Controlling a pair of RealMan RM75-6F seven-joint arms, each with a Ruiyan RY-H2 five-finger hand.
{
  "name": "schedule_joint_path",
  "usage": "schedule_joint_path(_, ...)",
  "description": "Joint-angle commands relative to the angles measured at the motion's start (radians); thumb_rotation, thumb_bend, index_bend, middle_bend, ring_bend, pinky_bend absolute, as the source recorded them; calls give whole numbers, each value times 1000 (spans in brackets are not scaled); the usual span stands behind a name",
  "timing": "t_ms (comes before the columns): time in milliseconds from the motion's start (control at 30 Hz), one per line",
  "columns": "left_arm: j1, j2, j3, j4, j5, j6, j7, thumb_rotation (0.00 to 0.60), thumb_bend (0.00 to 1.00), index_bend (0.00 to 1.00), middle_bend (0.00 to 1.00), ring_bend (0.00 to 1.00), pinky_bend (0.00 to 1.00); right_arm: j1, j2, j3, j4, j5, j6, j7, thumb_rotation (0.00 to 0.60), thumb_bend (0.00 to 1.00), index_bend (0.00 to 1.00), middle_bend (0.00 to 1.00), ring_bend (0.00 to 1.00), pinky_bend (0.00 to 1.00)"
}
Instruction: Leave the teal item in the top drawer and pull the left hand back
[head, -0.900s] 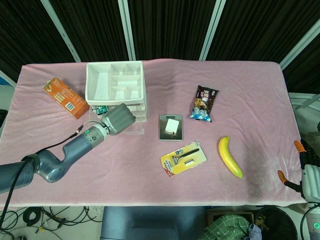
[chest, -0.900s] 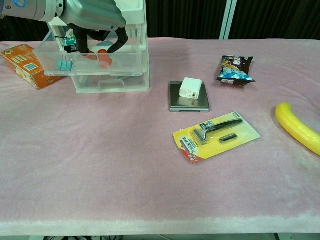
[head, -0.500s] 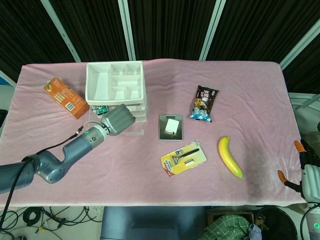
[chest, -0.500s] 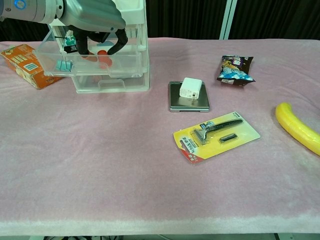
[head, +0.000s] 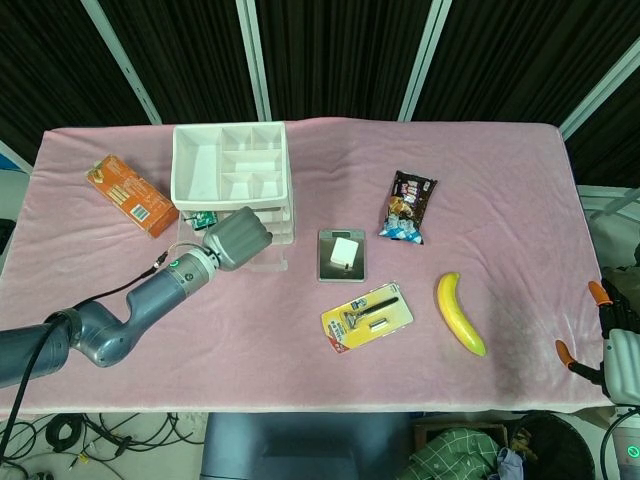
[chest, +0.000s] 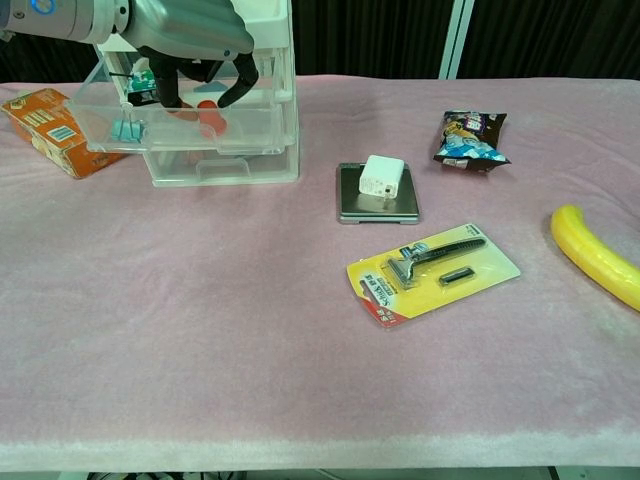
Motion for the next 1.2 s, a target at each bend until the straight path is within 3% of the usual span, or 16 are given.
schedule_joint_path(33,-1,0,2,0,-1,0,-1,600,271,490,1000,1000,1000,0,0,0,0,0,0,-1,600,214,0,0,0,123)
schedule_joint_path(400,-4,-5,7,0,-7,-1,-8,600,273,506,1000,1000,1000,0,-1,0,0,-1,1,-2,600,215,0,0,0,123)
schedule_joint_path(733,-8,-3,5,-5,-8,5,-15,600,349,560,1000,1000,1000,0,-1,-1,0,-2,0,-3,600,214,0,0,0,123)
schedule_joint_path(1200,-10,91,-44,-74,-15,56,-46,600,349,567,1000,1000,1000,1,-1,-2,1,-3,-1,-5,600,215,0,0,0,123)
